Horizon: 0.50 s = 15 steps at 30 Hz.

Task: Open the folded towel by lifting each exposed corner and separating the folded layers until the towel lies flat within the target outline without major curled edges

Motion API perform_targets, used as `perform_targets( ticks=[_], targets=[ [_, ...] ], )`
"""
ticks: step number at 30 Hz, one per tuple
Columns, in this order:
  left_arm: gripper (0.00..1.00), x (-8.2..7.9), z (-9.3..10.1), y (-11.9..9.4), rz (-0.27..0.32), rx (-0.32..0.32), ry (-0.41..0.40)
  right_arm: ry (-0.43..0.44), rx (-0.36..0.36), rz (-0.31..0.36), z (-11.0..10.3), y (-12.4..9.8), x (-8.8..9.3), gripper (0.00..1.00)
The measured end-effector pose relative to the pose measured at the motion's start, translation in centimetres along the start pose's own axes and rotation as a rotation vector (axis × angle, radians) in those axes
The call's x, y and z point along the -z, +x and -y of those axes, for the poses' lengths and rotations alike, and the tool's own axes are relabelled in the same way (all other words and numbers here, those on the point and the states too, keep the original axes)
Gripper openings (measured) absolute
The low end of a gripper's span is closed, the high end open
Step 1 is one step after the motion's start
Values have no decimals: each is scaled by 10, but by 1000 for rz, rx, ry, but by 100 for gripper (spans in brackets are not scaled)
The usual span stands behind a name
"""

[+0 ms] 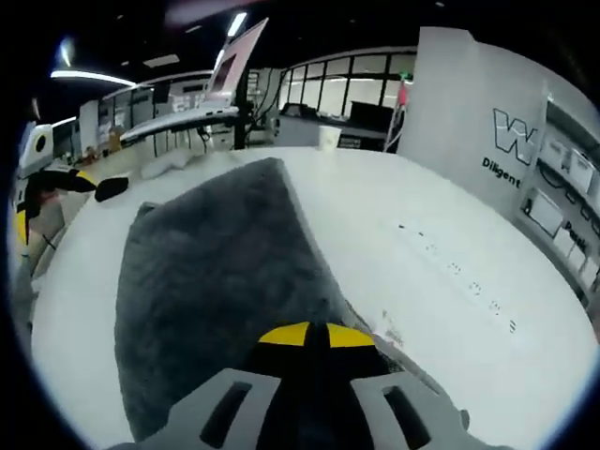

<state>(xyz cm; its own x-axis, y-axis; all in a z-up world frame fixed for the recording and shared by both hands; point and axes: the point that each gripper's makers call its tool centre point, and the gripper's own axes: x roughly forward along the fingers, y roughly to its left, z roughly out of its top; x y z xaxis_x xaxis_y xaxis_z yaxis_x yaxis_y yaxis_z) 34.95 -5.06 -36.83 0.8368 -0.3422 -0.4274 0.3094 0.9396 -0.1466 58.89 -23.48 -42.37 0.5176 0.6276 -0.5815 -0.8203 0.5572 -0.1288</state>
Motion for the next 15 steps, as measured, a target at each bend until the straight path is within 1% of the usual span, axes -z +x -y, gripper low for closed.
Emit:
perform_targets(
  ticks=[8, 15],
  targets=[
    [97, 1, 2, -2, -6, -1, 5, -7, 2, 9, -6, -7, -3, 0],
    [97, -1, 2, -5, -2, -5, 6, -36, 14, 24, -10, -17, -12, 0]
  ],
)
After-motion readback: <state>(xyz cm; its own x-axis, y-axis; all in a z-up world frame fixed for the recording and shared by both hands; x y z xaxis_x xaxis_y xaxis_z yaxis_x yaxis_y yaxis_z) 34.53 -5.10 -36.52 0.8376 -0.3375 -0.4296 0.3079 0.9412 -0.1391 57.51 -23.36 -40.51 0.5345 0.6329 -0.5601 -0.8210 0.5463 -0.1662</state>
